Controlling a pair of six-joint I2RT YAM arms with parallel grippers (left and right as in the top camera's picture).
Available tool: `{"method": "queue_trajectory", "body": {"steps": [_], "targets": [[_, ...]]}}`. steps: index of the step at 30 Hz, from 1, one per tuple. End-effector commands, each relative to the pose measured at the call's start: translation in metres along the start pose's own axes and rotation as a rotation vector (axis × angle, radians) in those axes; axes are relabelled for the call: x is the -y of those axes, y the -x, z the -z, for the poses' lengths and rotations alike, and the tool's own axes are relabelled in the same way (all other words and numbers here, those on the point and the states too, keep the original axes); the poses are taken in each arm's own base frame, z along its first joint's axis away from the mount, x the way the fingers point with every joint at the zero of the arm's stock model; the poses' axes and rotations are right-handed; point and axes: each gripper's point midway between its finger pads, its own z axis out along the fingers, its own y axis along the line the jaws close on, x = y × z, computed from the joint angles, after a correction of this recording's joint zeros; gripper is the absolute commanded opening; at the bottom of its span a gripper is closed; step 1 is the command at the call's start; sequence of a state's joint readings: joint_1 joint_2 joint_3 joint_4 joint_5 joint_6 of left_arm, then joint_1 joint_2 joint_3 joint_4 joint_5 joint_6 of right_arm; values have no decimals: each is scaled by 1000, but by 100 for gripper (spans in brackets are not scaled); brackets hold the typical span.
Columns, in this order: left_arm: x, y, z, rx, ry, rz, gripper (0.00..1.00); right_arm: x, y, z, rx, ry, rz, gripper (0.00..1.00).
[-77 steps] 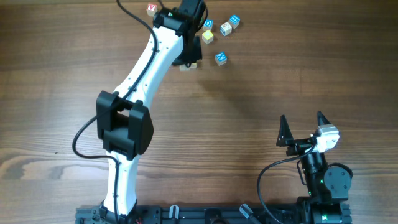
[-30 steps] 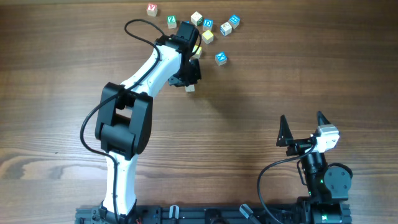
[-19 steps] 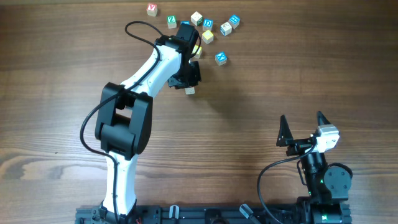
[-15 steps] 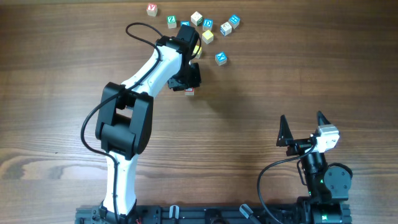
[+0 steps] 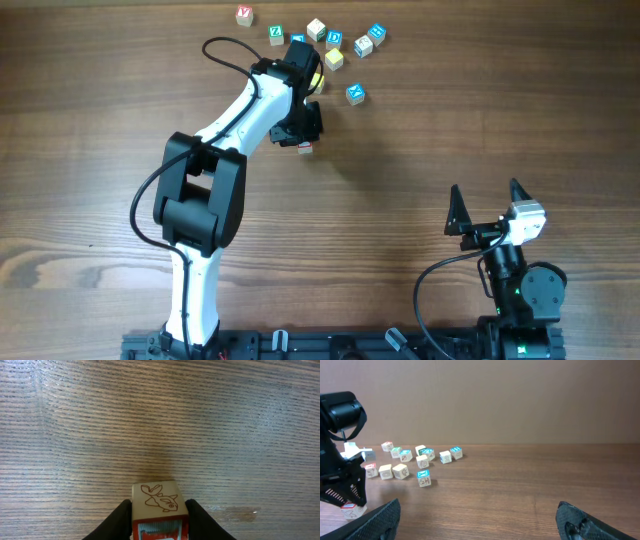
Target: Form a circle
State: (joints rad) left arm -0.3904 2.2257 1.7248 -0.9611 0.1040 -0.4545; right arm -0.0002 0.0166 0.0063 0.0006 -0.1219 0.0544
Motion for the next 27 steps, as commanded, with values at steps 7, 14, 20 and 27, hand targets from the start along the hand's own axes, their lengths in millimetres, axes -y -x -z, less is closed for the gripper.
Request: {"method": "queue_trajectory", "body": {"steps": [7,14,20,27], "targets": [[3,3,-8,5,-16,-2,26,4,1,0,5,-22,10,100],[5,7,-8,22,-26,3,26,4,1,0,5,-22,10,100],[5,7,-8,23,-26,3,25,4,1,0,5,-22,10,100],[4,5,-8,17,-23,4,24,4,1,0,4,-22,10,100]]}}
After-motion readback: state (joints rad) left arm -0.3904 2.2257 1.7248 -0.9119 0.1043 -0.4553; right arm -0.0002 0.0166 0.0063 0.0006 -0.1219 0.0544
